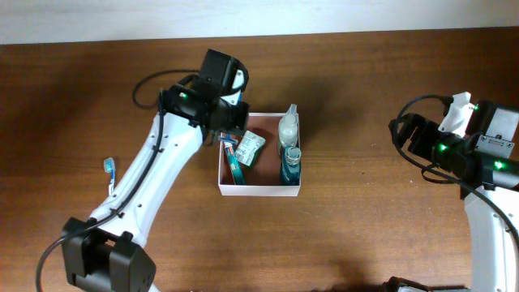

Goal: Pack container
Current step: 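Carry the blue razor right over the box with the left gripper, then lower the razor into the box and open the left gripper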

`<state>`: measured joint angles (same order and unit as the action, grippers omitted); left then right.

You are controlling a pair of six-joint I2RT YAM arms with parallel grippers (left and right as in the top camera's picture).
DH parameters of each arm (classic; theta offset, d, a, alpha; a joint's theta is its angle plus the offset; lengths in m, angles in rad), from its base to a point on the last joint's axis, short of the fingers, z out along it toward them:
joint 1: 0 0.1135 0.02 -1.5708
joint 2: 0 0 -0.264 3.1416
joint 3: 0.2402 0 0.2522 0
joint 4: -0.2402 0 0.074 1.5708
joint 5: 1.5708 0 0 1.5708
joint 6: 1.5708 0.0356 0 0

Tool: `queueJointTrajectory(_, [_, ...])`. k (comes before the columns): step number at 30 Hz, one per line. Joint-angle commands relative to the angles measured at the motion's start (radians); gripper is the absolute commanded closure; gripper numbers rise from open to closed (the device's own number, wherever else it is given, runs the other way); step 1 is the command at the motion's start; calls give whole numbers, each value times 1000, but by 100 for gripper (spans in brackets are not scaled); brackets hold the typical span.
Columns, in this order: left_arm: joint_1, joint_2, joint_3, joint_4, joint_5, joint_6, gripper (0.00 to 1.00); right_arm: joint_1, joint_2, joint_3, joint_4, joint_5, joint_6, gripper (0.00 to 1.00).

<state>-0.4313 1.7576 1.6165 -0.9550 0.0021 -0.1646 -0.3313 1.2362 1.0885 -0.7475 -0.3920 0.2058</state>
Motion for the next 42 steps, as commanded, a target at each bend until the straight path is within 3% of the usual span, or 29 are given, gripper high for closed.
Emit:
queueJointTrajectory(1, [-35,-5,-74,-3,-25,-165,99,-3,1,17,3,8,-2,2])
queueJointTrajectory(5, [-45,-5,-173,61,-28,-244,99,-3,1,17,3,8,-2,2])
queueJointTrajectory(18, [-45,-3,-336,204,-61,-243,99,-3,1,17,3,8,-2,2])
queueJointTrajectory(28, [-76,-2,-359,262,-58,-244,99,-3,1,17,3,8,-2,2])
queueJointTrajectory(33, [-116,3,-359,275,-63,-307,99,-3,1,17,3,8,-3,2])
queueJointTrajectory(42, [-124,102,-359,327,-43,-321,99,-3,1,17,3,8,-2,2])
